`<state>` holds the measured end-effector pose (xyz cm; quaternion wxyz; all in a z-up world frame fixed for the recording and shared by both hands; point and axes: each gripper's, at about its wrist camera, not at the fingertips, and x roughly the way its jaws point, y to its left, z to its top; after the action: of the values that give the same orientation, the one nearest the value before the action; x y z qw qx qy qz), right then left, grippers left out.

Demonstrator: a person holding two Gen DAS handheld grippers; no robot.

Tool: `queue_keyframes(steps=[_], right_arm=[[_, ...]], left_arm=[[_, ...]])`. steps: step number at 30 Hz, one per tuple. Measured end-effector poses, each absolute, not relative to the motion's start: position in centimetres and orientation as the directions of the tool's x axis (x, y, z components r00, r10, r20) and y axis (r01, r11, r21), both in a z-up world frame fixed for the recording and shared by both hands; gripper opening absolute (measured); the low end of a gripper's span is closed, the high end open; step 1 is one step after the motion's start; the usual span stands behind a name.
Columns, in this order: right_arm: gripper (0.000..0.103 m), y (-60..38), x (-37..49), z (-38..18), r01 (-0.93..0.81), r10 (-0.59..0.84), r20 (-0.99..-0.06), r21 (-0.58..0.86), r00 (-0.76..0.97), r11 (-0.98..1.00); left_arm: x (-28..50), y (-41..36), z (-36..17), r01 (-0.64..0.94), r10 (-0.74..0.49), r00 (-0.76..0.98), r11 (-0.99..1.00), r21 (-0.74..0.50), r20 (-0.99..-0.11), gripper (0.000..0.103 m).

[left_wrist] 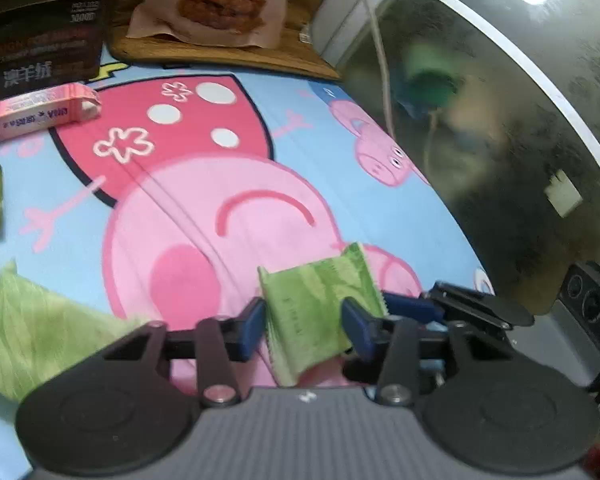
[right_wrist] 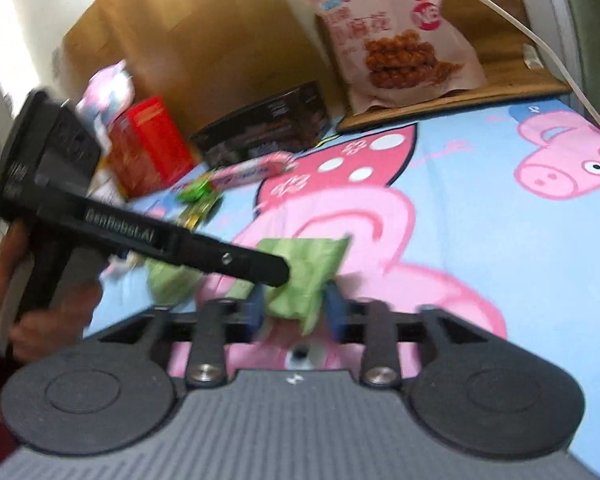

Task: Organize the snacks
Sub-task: 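Grasp the green snack packet with the left gripper, then carry the green packet into the black tin and open the left gripper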

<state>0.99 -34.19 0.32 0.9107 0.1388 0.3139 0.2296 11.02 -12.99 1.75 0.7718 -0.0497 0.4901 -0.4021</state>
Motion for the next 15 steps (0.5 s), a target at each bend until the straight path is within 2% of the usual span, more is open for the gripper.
queue_keyframes(steps=[1,2,5,8,9,11,12,13,15], right_arm=[[0.074,-33.7,0.4,0.4,-0.348,0.492,-0.508,0.355,0.707,0.868],[0.075,-33.2,0.0,0.4,-0.364,0.476,-0.513,0.308,0.714,0.879],[0.075,-31.9,-0.1,0.0,-0.389,0.424,-0.552,0.186,0.718,0.902],[0.075,-32.1,0.4,-0.5,-0.377,0.398,-0.556,0.158,0.730,0.913],[0.074,-32.2,0.6,-0.6,-0.376,0.398,-0.555,0.160,0.730,0.913],[0.057,-32.2,0.8,-0.6,-0.377,0.393,-0.557,0.149,0.732,0.914],[0.043,-32.0,1.0,-0.6,-0.374,0.381,-0.560,0.132,0.736,0.918],[0.036,-31.8,1.2,-0.5,-0.383,0.385,-0.566,0.130,0.729,0.915],[0.036,-31.4,2.0,-0.3,-0.389,0.385,-0.570,0.122,0.726,0.913]], left_arm=[[10.9,-12.8,1.9,0.573,-0.670,0.203,0.673,-0.468,-0.714,0.052],[10.9,-12.5,2.2,0.572,-0.669,0.214,0.676,-0.464,-0.712,0.052],[11.0,-11.8,2.7,0.563,-0.682,0.219,0.672,-0.480,-0.697,0.053],[11.1,-12.2,2.1,0.571,-0.681,0.191,0.663,-0.484,-0.707,0.053],[11.0,-12.5,1.7,0.576,-0.676,0.175,0.660,-0.482,-0.716,0.049],[10.8,-13.1,1.5,0.600,-0.680,0.178,0.648,-0.469,-0.712,0.046],[10.8,-13.3,1.6,0.614,-0.679,0.174,0.641,-0.461,-0.713,0.041],[10.8,-13.4,1.7,0.618,-0.674,0.185,0.646,-0.449,-0.715,0.041],[11.4,-12.8,2.0,0.610,-0.674,0.210,0.656,-0.444,-0.708,0.041]])
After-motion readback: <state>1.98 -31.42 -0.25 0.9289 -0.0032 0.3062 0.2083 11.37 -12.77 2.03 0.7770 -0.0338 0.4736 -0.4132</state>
